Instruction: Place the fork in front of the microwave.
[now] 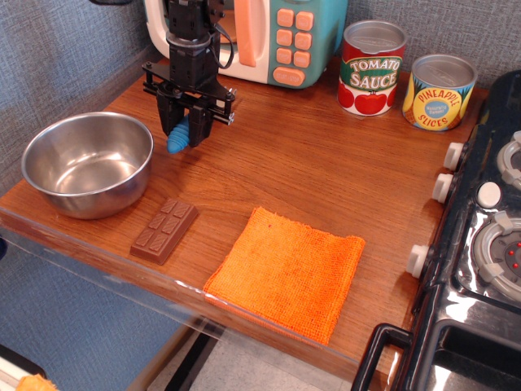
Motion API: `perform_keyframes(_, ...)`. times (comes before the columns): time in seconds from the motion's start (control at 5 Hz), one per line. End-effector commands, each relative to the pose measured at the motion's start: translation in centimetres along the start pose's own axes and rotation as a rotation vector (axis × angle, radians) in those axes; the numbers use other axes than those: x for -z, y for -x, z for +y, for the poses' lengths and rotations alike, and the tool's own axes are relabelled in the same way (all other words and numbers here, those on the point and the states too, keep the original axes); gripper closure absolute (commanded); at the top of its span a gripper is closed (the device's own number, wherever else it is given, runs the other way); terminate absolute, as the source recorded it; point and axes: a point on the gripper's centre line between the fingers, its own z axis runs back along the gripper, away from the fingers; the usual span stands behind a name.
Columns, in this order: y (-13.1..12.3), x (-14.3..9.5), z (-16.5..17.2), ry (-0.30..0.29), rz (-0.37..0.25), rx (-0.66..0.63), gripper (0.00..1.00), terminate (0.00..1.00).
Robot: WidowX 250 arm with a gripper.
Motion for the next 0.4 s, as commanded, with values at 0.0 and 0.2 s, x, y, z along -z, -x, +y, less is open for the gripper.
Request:
perform_keyframes(0.0,-0.36,-0.81,1.93,0.020,-0.019,-0.017,1.00,0.00)
perform_keyframes(0.2,-0.40,-1.28,1.79,0.043,-0.044,0.049,0.00,0.00)
